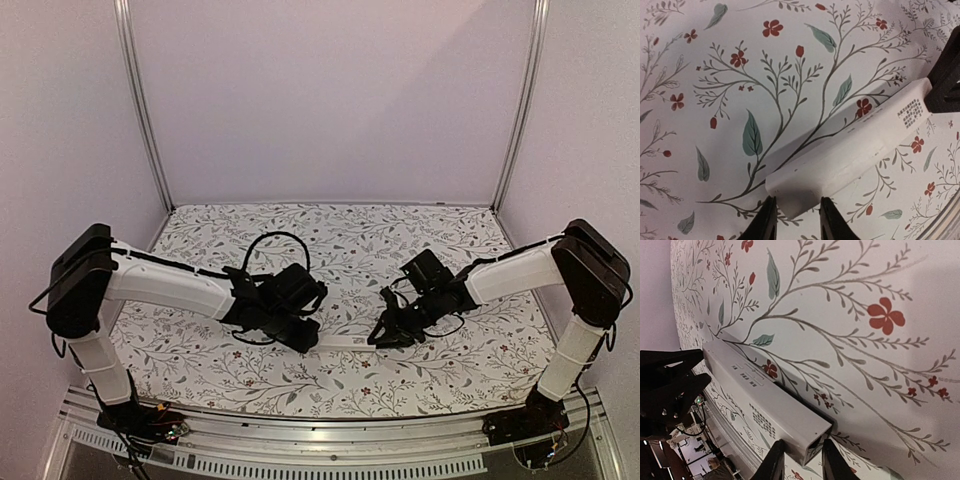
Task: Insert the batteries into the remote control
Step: Press the battery cover onto the remote control, then pick up the remote control from the center of the board.
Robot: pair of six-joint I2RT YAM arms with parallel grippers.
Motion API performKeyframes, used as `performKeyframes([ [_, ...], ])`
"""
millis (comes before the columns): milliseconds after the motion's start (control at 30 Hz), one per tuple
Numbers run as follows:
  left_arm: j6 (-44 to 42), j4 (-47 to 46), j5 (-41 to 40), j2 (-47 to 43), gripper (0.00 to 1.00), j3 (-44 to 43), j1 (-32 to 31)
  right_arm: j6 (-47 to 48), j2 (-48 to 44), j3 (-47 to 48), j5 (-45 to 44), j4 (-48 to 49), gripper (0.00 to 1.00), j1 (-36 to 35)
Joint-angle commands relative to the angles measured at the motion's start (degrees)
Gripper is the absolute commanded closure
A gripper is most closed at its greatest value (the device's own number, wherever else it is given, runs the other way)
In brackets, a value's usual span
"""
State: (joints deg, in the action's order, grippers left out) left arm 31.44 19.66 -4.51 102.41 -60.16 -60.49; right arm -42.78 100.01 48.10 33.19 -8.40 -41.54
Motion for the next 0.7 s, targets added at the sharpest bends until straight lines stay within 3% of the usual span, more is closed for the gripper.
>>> performKeyframes([
  [0,-3.43,-2.43,3.9,-2.45,0.6,-0.35,-0.7,0.45,-1.45,-2.0,-0.64,1.11,0.7,1.74],
  [267,-14.18,2.11,-3.02,-8.99,0.16,-4.73,2.63,6.35,-9.04,-0.13,-3.06,-7.33,0.44,4.52],
  [400,-19.02,-4.6,-4.63,-15.21,0.01,-1.99,3.0,12.41,-16.44,1.88,-9.79,-12.23,0.35,4.67],
  [500,-21.49,-14.37,-4.71,-19.23,0.0,1.7,3.06,17.9,-23.5,2.84,-17.69,-15.35,0.25,4.66],
  [567,-23.08,-15.83,-2.6,-19.22,0.0,1.77,3.1,20.69,-28.14,2.73,-22.52,-15.37,0.09,4.7],
  [600,-25.26,-14.31,0.15,-18.37,0.0,0.61,3.18,21.9,-30.44,2.44,-24.78,-14.52,0.02,4.68],
  [667,-31.69,-6.11,6.78,-15.07,0.0,-3.8,3.25,21.93,-34.25,1.6,-32.77,-12.57,0.01,4.63],
])
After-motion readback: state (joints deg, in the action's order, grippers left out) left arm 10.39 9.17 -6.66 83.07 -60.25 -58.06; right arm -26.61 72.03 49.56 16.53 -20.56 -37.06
